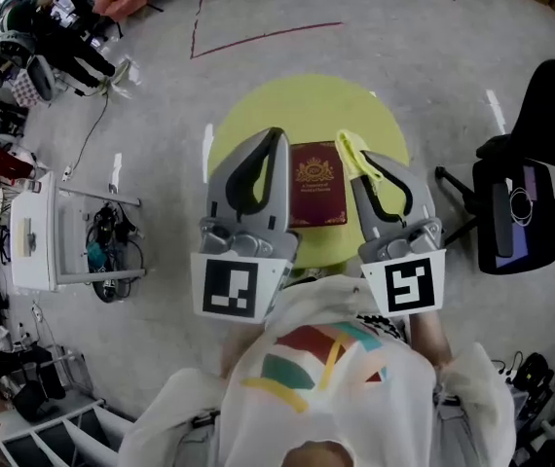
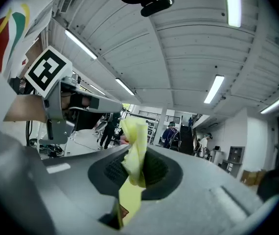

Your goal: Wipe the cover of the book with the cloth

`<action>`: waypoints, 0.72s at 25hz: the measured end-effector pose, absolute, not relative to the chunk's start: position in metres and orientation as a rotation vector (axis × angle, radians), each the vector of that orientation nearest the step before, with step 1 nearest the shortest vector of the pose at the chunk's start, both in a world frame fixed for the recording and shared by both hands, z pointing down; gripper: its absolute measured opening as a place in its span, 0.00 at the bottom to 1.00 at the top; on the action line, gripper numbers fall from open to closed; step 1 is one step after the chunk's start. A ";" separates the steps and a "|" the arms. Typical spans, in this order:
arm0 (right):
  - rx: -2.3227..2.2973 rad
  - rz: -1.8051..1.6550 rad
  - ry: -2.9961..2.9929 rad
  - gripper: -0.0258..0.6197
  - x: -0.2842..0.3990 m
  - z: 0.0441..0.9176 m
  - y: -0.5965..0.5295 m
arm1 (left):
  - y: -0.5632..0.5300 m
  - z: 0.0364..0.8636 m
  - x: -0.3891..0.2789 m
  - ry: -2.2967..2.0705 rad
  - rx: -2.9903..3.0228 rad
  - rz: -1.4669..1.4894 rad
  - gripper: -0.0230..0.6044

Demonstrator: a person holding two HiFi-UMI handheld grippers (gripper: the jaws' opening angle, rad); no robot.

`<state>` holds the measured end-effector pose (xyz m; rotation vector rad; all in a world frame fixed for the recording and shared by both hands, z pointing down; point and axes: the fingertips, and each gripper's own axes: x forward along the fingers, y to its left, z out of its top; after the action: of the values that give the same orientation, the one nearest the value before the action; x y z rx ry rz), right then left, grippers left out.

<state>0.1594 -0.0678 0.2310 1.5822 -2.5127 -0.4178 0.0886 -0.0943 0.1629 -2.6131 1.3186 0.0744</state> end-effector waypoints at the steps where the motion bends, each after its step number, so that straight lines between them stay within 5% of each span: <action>1: 1.586 -0.400 -2.509 0.09 0.163 0.234 -0.067 | -0.095 0.165 0.092 1.318 -2.625 0.075 0.06; 18: 1.559 -0.356 -2.438 0.09 0.167 0.253 -0.067 | -0.104 0.168 0.096 1.327 -2.641 0.072 0.06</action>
<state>0.1667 -0.0672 0.2533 1.5590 -2.4378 -0.3556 0.0964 -0.1038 0.1684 -2.6408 1.3273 0.0718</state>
